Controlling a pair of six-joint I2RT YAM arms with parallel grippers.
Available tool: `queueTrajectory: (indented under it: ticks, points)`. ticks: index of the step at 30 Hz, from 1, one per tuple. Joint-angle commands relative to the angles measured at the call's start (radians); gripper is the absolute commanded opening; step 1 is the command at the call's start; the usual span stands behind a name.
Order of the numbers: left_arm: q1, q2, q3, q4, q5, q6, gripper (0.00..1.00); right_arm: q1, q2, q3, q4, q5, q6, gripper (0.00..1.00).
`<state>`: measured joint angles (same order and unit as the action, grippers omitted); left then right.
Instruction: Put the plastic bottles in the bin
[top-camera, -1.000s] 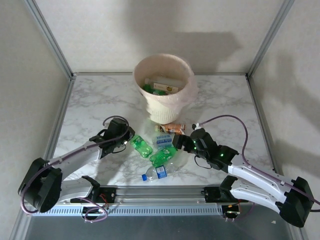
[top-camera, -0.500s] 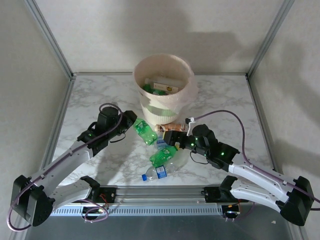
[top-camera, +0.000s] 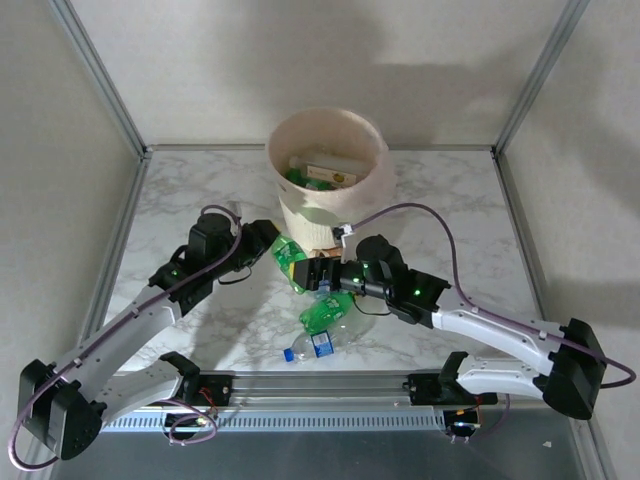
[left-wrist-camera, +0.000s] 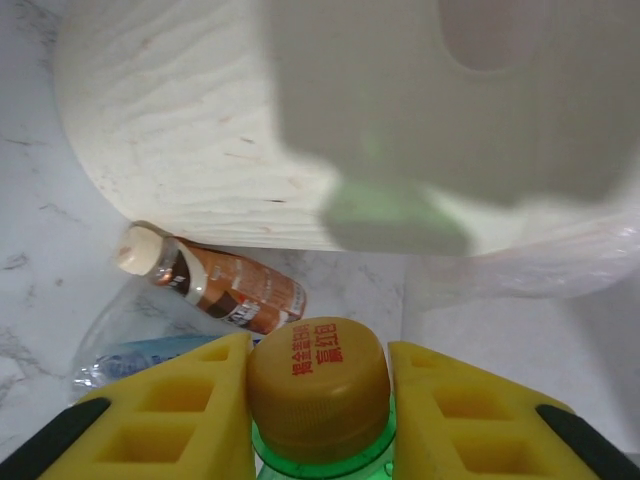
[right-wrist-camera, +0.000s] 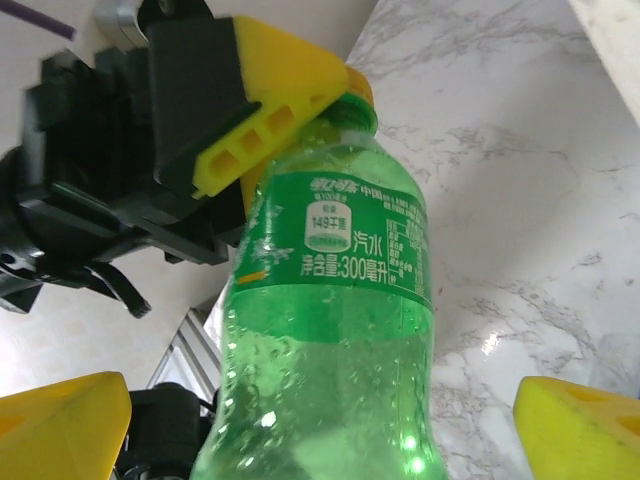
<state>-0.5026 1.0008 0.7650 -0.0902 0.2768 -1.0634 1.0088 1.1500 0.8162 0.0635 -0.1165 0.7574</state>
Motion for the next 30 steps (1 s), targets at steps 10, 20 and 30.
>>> queueTrajectory:
  ticks: [10,20,30]
  points:
    - [-0.004,-0.018,0.039,0.082,0.045,-0.009,0.32,0.057,0.026,0.038,0.03,0.02,-0.013,0.89]
    - [-0.004,-0.015,0.044,0.085,0.034,-0.004,0.35,0.056,0.011,0.055,0.002,0.041,-0.015,0.62]
    - [-0.001,-0.037,0.167,-0.061,-0.095,0.088,0.88,0.057,-0.01,0.116,-0.061,0.104,-0.051,0.58]
